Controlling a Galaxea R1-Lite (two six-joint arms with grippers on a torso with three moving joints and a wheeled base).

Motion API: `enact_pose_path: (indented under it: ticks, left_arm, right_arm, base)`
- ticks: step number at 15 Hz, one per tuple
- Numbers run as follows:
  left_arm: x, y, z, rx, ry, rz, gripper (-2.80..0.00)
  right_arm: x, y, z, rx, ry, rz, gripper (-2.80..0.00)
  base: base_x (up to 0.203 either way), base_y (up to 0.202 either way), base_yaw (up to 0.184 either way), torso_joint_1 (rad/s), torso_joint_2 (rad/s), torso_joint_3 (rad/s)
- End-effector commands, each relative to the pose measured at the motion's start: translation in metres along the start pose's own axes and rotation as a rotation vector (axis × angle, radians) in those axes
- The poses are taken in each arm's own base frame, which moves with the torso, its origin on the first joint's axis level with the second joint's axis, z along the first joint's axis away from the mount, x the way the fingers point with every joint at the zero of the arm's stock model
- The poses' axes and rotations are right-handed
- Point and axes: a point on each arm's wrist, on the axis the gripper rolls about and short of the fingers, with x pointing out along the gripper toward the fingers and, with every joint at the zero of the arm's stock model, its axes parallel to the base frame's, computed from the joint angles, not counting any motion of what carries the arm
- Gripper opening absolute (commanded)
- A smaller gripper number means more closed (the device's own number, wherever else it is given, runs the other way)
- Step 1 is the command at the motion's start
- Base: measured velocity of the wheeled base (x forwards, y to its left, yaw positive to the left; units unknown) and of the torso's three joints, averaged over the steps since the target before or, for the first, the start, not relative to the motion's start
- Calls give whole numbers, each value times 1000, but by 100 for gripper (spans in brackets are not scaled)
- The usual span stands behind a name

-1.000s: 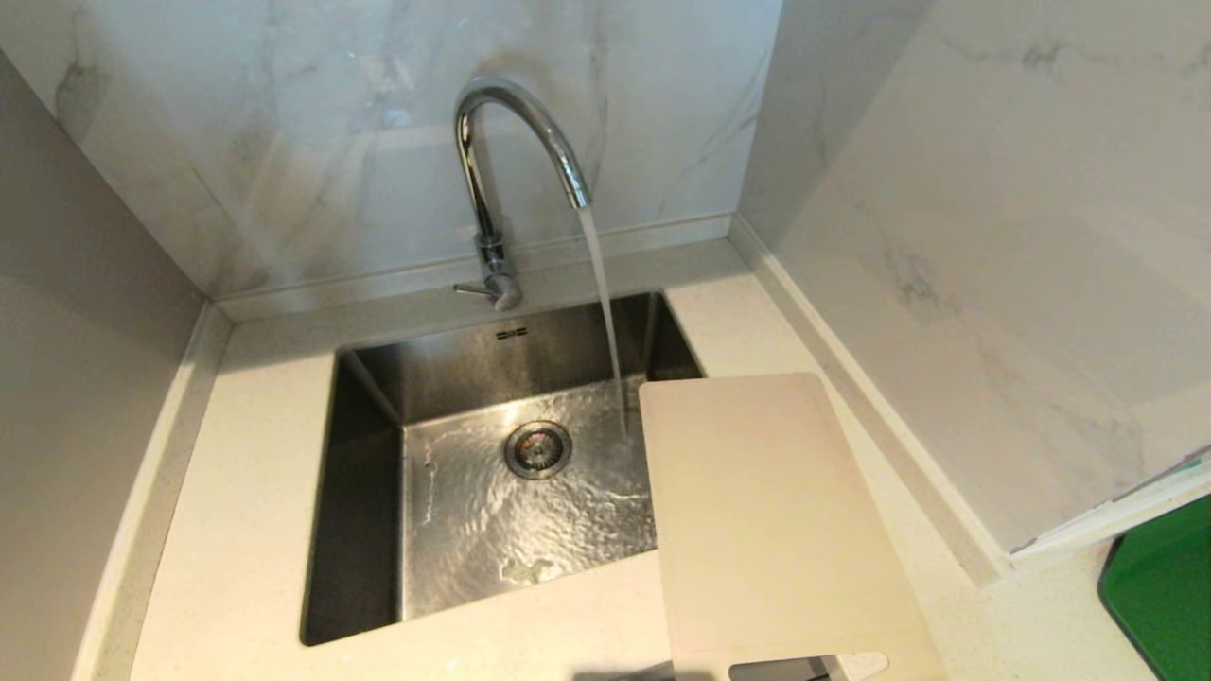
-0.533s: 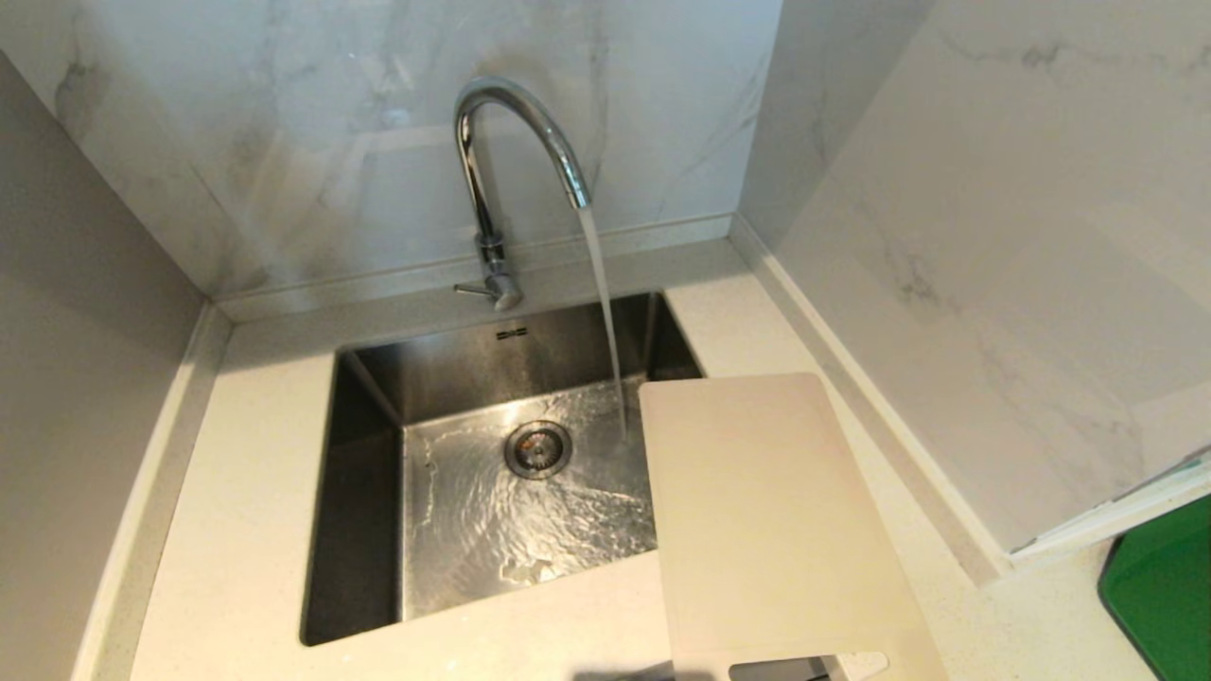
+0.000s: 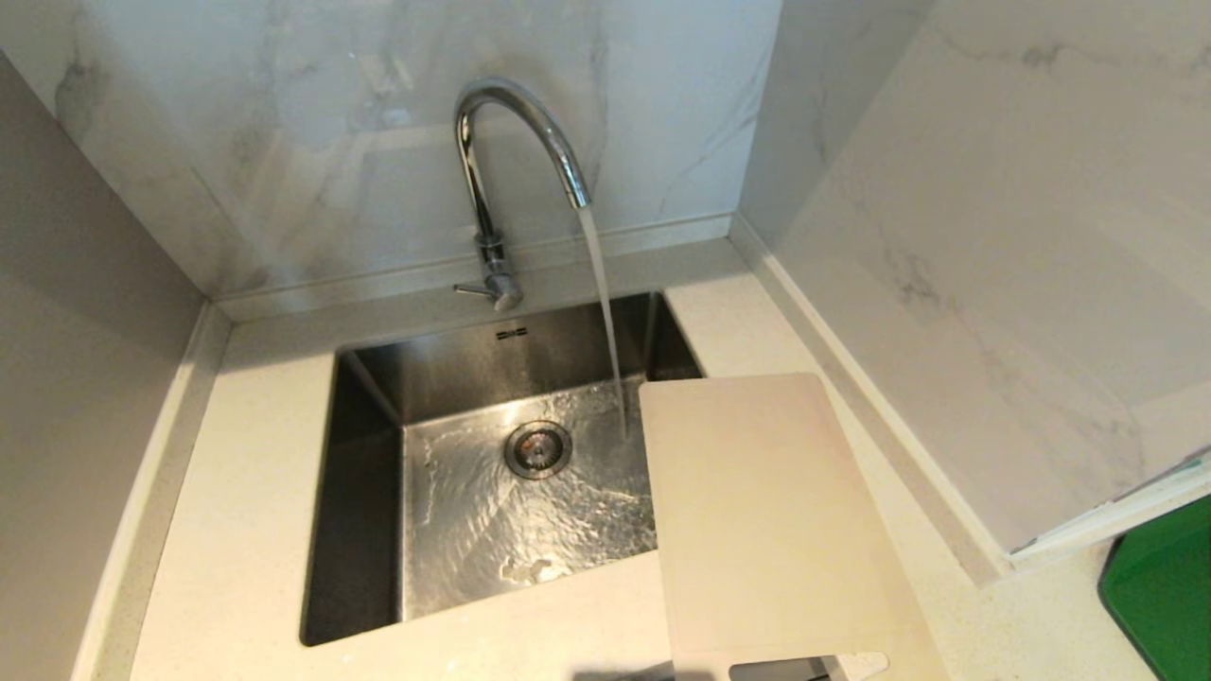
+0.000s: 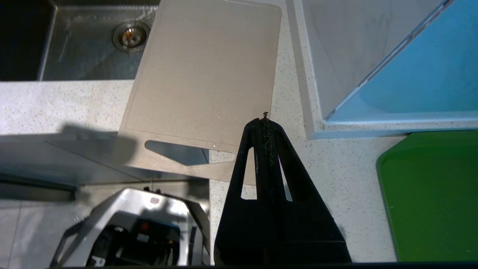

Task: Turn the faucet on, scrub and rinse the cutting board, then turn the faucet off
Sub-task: Pick up the cutting board

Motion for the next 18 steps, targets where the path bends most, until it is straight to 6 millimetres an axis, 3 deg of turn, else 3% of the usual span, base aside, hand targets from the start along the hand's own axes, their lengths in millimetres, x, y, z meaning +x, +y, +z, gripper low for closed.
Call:
enact_pose_path:
  ticks: [1, 7, 18]
  left_arm:
    - [0, 0, 0, -1, -1, 1, -280]
    - [0, 0, 0, -1, -1, 1, -280]
    - [0, 0, 0, -1, -1, 1, -280]
  right_arm:
    - [5, -4, 23, -17, 48, 10, -280]
    - [28, -13, 52, -66, 144, 31, -280]
    - [109, -33, 95, -299, 413, 150, -280]
  base:
    - [0, 0, 0, 0, 0, 0]
    - [0, 0, 0, 0, 0, 0]
    - [0, 0, 0, 0, 0, 0]
